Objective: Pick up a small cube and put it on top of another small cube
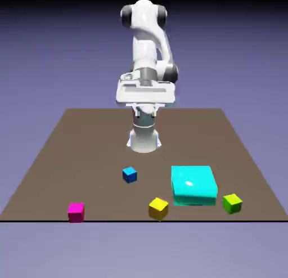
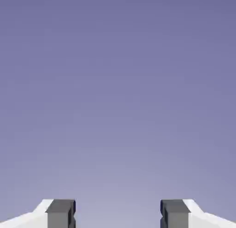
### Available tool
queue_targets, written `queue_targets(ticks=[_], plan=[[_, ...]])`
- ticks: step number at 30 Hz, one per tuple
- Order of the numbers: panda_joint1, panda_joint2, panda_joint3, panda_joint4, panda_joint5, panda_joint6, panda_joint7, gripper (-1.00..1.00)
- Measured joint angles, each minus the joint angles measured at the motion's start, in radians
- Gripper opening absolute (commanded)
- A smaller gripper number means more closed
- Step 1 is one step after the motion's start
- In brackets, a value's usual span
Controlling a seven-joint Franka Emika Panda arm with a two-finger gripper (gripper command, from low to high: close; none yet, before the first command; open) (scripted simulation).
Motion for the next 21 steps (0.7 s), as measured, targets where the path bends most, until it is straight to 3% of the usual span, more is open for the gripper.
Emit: queue_targets(ticks=[21], plan=[[0.514,0.761,-0.067,0.573,-0.142,-0.413,-0.733,0.0]])
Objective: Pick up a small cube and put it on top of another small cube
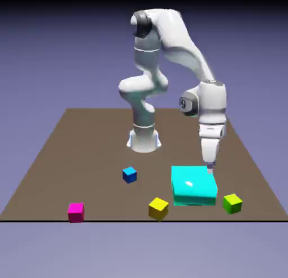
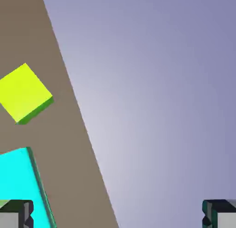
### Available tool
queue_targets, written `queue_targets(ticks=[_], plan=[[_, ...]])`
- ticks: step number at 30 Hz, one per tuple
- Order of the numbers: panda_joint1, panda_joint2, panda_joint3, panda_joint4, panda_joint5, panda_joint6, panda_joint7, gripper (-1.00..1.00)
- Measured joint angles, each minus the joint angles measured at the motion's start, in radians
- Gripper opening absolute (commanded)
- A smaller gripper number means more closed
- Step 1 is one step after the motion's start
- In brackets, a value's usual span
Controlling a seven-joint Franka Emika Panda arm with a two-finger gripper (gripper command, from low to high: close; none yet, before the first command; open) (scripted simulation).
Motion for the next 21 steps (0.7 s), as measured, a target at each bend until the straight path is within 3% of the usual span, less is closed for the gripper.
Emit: queue_targets(ticks=[8,14,15,21], plan=[[0.196,0.29,-0.026,0.218,-0.054,-0.157,-0.279,0.0],[0.186,0.437,-0.033,0.244,-0.063,-0.036,-0.27,0.0],[0.186,0.438,-0.033,0.244,-0.063,-0.036,-0.27,-1.0],[0.198,0.293,-0.026,0.22,-0.054,-0.159,-0.283,-1.0]])
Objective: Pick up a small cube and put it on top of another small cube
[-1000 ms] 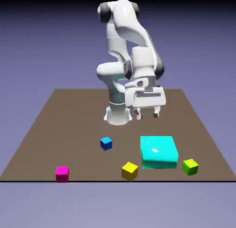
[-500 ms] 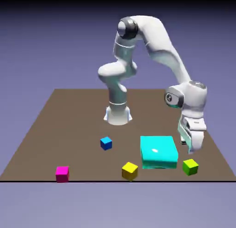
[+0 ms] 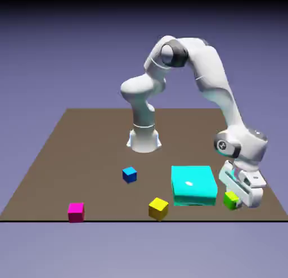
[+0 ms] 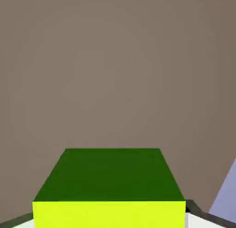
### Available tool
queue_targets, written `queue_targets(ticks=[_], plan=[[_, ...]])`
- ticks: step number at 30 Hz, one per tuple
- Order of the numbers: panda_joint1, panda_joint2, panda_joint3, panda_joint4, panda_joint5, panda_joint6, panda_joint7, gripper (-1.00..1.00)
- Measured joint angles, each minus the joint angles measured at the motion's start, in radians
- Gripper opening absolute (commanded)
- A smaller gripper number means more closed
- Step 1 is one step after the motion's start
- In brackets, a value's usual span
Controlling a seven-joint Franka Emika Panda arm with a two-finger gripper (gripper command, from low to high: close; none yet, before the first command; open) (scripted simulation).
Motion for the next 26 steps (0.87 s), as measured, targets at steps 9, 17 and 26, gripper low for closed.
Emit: queue_targets(ticks=[9,17,26], plan=[[-0.292,0.05,-0.326,0.08,0.338,-0.188,0.389,-1.0],[-0.553,0.096,-0.616,0.152,0.638,-0.355,0.737,-1.0],[-0.565,0.126,-0.596,0.142,0.658,-0.318,0.726,1.0]])
